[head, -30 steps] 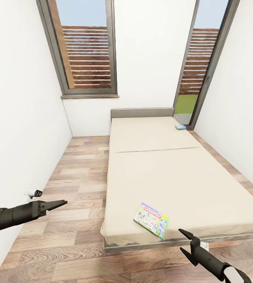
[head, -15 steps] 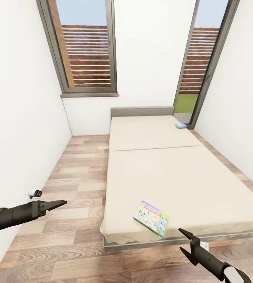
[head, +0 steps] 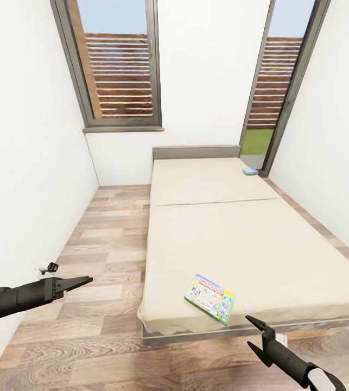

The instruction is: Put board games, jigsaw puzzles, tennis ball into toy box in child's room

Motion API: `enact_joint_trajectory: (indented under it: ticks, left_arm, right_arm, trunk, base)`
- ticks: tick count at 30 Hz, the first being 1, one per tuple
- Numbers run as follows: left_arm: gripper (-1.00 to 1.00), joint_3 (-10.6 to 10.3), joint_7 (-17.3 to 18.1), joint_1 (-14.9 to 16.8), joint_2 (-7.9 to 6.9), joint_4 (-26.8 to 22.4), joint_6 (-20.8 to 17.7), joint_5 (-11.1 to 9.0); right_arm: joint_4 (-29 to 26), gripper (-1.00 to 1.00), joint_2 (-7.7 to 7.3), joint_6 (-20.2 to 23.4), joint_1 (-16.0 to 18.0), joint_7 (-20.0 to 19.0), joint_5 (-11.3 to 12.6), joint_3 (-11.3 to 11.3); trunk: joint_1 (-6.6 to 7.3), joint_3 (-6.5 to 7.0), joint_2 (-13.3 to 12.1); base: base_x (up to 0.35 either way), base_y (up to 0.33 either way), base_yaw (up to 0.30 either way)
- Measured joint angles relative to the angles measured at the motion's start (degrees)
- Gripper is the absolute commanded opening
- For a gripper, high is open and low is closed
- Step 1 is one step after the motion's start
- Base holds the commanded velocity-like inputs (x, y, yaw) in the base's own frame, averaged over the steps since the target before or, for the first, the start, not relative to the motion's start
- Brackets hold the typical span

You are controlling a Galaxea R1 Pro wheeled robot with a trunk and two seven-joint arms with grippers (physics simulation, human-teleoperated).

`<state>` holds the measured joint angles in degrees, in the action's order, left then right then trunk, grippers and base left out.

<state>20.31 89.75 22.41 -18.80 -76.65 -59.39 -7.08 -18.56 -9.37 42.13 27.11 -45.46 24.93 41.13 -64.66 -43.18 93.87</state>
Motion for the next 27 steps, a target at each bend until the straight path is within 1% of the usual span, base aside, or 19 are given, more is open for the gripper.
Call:
enact_joint_trajectory:
  ticks: [12,27]
  left_arm:
    - [1.00,0.01,0.00,0.00,-0.07,-0.07,0.00,0.00]
    - [1.00,-0.01,0.00,0.00,-0.07,-0.03,0.00,0.00]
  right_arm:
    - [0.00,1.00,1.08,-0.07,0.00,0.07,-0.08,-0.07]
    - [0.00,1.00,1.27,-0.78,0.00,-0.18,-0.08,-0.10]
  trunk:
    - [-2.64,-2.15,4.81]
    - [-5.93,-4.85,10.83]
  base:
    - [0.000,0.000,0.000]
    - [0.000,0.000,0.000]
